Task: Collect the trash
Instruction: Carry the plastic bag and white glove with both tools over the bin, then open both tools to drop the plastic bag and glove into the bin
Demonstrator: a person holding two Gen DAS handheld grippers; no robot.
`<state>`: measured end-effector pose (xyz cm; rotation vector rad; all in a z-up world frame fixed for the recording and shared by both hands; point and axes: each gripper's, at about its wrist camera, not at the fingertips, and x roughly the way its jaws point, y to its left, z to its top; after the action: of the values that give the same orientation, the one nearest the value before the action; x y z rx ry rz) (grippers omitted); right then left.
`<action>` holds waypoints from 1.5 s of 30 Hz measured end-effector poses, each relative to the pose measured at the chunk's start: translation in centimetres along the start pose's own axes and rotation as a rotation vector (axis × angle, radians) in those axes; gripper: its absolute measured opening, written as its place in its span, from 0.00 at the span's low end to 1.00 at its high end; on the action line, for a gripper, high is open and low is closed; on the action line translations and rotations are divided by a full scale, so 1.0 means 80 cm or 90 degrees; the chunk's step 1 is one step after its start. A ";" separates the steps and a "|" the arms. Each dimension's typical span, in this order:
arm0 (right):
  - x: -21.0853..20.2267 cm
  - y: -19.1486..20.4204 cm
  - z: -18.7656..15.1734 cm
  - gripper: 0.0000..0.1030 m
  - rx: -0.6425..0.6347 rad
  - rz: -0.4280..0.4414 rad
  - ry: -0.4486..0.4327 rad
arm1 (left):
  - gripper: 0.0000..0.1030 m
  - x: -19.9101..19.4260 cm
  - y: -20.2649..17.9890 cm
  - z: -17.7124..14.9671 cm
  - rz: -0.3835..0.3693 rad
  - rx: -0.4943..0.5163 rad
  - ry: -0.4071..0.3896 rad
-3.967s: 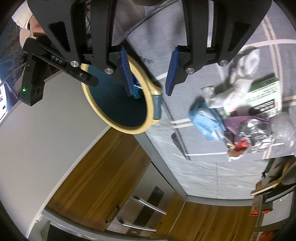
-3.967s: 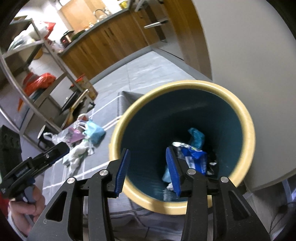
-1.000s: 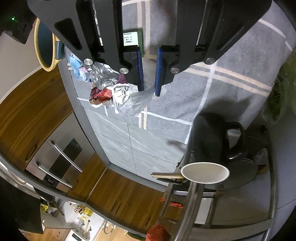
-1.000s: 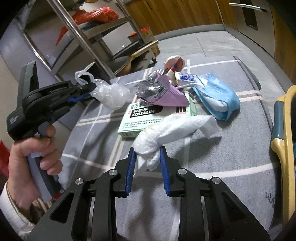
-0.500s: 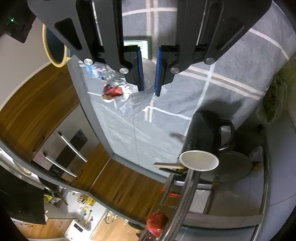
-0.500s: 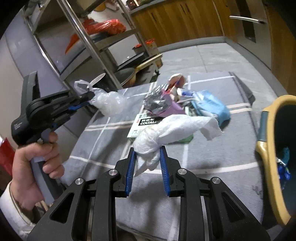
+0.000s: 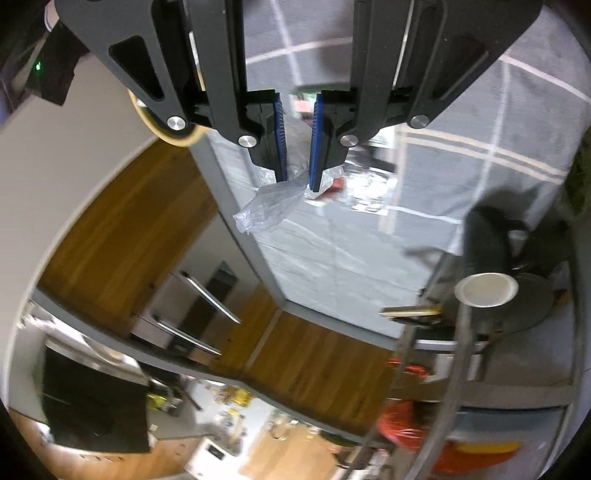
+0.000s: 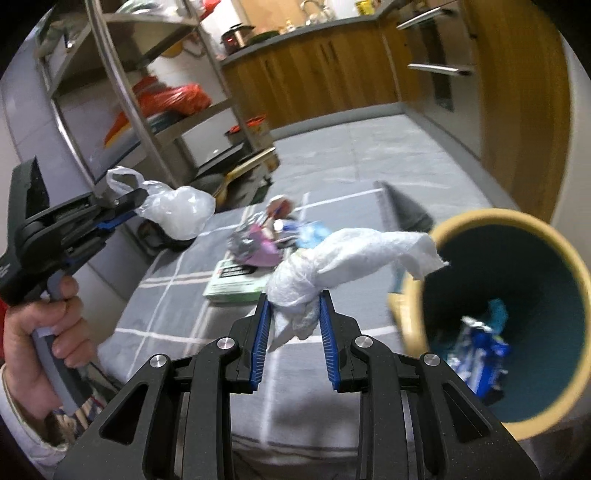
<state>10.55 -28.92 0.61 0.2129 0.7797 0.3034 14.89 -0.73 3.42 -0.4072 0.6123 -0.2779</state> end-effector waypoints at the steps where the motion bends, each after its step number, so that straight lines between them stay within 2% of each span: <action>1: -0.006 -0.007 -0.001 0.27 0.003 -0.010 -0.004 | 0.11 0.002 -0.011 -0.003 -0.010 0.009 0.004; 8: -0.047 -0.059 -0.011 0.27 0.035 -0.072 -0.028 | 0.11 0.028 -0.103 -0.040 -0.091 0.092 0.047; 15: -0.071 -0.109 -0.027 0.27 0.086 -0.121 -0.029 | 0.11 0.052 -0.164 -0.074 -0.146 0.144 0.091; 21: -0.073 -0.142 -0.038 0.27 0.125 -0.146 -0.011 | 0.11 0.071 -0.195 -0.100 -0.184 0.166 0.120; 27: -0.064 -0.158 -0.044 0.27 0.147 -0.158 0.017 | 0.11 0.096 -0.215 -0.120 -0.196 0.185 0.149; 34: -0.045 -0.168 -0.050 0.28 0.162 -0.164 0.059 | 0.11 0.127 -0.229 -0.146 -0.183 0.228 0.190; 39: -0.037 -0.173 -0.051 0.37 0.177 -0.167 0.074 | 0.11 0.139 -0.229 -0.157 -0.176 0.236 0.214; 41: -0.036 -0.175 -0.051 0.38 0.181 -0.166 0.074 | 0.15 0.139 -0.228 -0.158 -0.172 0.237 0.216; 43: -0.037 -0.176 -0.050 0.42 0.184 -0.165 0.073 | 0.25 0.138 -0.227 -0.158 -0.170 0.235 0.214; 45: -0.039 -0.177 -0.049 0.43 0.189 -0.162 0.070 | 0.30 0.134 -0.224 -0.155 -0.170 0.229 0.208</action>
<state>8.30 -42.92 -4.31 0.3746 0.9491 -0.0440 13.44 -24.13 -3.14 -0.0932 0.8095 -0.7080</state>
